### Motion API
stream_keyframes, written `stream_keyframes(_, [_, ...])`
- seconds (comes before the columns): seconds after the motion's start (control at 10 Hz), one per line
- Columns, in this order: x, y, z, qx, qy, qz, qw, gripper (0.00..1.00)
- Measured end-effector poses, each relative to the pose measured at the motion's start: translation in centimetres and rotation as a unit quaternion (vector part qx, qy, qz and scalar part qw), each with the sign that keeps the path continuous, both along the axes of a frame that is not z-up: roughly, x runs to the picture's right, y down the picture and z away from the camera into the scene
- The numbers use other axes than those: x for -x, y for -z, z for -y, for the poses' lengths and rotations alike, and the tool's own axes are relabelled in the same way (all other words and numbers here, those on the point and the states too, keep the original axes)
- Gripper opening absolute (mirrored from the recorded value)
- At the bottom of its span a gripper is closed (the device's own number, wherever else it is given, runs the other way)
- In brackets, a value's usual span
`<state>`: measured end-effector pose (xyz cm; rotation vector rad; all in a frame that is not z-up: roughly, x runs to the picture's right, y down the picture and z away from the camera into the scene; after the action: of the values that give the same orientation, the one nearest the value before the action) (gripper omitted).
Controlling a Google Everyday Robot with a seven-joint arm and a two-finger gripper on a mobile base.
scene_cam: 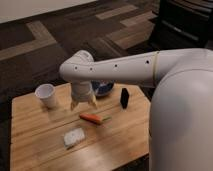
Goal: Place the pepper on the white sponge
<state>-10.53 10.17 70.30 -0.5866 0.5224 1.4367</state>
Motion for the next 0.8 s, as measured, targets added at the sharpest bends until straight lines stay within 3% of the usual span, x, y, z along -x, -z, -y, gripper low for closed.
stream_keyframes(0.1, [-0.3,-0.1,-0.4,0.004,0.023,-0.002,0.9997,0.65])
stream_keyframes(0.2, [-0.8,-0.2,-1.3,0.019,0.074,0.003,0.997,0.65])
stream_keyframes(0.3, [-1.5,-0.4,-2.0,0.034,0.14,0.009,0.9895,0.65])
stream_keyframes(0.4, [-1.5,-0.5,-2.7,0.054,0.211,0.028,0.9755,0.65])
stream_keyframes(0.5, [-1.4,-0.8,-2.7,0.061,0.267,0.052,0.9604,0.65])
stream_keyframes(0.6, [-1.1,-1.0,-2.3,0.063,0.322,0.091,0.9402,0.65])
stream_keyframes(0.7, [-1.0,-1.0,-1.7,0.059,0.358,0.122,0.9239,0.65])
stream_keyframes(0.8, [-1.0,-0.9,-1.0,0.052,0.379,0.149,0.912,0.65])
